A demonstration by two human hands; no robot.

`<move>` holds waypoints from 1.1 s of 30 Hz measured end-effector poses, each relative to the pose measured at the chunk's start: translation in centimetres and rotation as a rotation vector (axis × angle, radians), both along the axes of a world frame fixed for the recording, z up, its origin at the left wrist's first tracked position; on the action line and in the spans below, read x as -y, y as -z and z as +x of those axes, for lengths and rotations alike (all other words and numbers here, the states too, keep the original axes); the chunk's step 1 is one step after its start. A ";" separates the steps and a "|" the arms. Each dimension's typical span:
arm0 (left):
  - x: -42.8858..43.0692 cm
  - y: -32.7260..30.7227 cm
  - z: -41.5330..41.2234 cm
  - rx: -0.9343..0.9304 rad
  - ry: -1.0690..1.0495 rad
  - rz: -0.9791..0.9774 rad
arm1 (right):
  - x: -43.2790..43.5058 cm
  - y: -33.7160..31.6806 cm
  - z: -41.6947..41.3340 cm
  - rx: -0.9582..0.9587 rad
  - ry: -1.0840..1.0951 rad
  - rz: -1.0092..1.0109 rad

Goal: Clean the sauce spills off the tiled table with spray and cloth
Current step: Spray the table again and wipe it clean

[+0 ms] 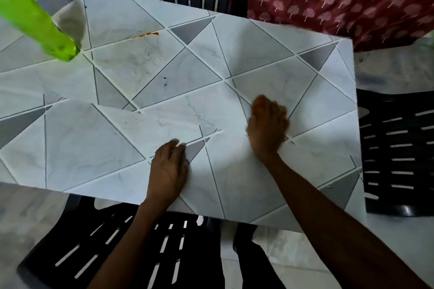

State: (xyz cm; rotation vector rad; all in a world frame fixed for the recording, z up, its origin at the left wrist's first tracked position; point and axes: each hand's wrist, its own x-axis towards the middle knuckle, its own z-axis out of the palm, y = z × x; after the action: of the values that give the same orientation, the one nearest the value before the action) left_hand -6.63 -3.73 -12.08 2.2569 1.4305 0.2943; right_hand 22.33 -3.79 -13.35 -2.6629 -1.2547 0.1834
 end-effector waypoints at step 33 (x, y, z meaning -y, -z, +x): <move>-2.7 -1.2 -18.8 -0.112 0.173 -0.042 | 12.7 -1.7 -17.7 -0.065 -0.181 0.083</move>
State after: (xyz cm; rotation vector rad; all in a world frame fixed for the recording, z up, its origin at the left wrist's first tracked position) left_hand -25.47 -1.02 -10.88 2.3765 1.2711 0.0831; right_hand 4.66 -16.50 -11.67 -2.4532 -1.4486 0.2365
